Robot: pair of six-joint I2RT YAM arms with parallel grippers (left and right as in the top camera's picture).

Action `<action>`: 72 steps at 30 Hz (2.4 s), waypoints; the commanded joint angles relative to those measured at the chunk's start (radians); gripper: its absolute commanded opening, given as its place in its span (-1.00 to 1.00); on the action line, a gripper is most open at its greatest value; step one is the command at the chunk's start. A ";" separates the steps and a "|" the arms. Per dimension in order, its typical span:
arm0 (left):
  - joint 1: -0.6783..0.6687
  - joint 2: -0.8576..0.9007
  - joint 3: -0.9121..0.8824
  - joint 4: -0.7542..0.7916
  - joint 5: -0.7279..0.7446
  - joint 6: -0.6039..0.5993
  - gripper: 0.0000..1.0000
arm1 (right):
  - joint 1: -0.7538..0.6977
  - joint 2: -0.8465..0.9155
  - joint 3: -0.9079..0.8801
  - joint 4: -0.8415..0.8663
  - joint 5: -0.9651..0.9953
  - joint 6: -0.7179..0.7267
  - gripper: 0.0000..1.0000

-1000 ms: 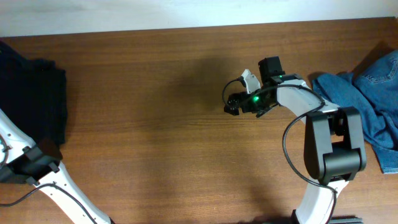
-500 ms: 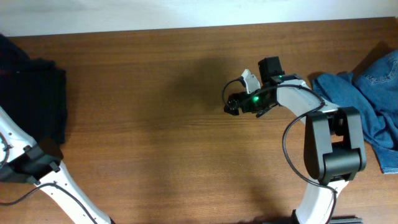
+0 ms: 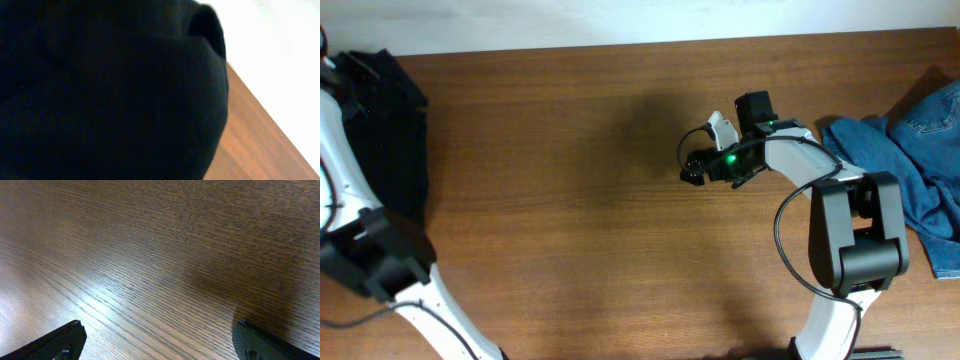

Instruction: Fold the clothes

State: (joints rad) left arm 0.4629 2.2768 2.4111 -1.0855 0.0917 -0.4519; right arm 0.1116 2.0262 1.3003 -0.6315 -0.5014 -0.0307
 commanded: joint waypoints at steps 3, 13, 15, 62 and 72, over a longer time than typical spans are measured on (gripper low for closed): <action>0.057 -0.306 -0.369 0.194 -0.015 -0.031 -1.00 | 0.025 0.114 -0.081 -0.042 0.066 0.024 0.97; 0.171 -0.370 -0.753 0.348 0.086 -0.150 -0.99 | 0.025 0.114 -0.081 -0.042 0.066 0.024 0.97; 0.182 -0.370 -0.824 0.428 0.136 -0.147 -0.99 | 0.025 0.114 -0.081 -0.042 0.066 0.024 0.97; 0.332 -0.584 -1.011 0.477 0.084 -0.118 0.98 | 0.025 0.114 -0.081 -0.042 0.066 0.024 0.97; 0.330 -0.769 -0.997 0.475 0.084 -0.093 0.99 | 0.025 0.114 -0.081 -0.042 0.066 0.024 0.97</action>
State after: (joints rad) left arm 0.7879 1.5433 1.3960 -0.6098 0.1833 -0.5682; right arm 0.1123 2.0262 1.3003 -0.6315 -0.5007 -0.0307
